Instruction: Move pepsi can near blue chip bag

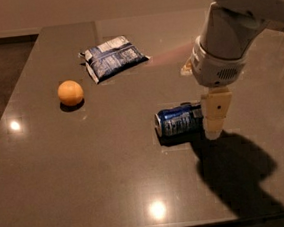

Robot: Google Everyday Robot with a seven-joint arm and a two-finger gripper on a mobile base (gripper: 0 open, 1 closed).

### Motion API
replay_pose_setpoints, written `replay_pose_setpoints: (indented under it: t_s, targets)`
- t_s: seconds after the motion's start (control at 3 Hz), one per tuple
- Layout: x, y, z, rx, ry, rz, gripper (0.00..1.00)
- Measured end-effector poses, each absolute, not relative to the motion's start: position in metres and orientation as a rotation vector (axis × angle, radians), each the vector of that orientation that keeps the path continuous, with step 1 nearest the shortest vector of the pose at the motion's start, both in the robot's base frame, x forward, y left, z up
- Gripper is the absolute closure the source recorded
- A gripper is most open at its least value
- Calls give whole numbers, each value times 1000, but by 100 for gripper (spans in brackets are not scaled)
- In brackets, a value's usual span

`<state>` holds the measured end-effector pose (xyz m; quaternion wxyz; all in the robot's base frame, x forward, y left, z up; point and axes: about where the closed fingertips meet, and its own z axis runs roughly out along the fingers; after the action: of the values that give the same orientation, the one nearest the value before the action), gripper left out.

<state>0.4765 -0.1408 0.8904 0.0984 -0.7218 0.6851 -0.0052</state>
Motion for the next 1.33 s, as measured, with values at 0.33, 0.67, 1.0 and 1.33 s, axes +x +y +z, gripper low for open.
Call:
replay_pose_setpoints:
  t_s: [0.33,0.67,1.0,1.33]
  targets:
    - [476,-137,877,-2196,2017,-20,0]
    - [477,-134,867,-2241,2031,0,13]
    - [478,-134,861,-2266,2055,22,37]
    - [482,-134,861,-2269,2072,32,60]
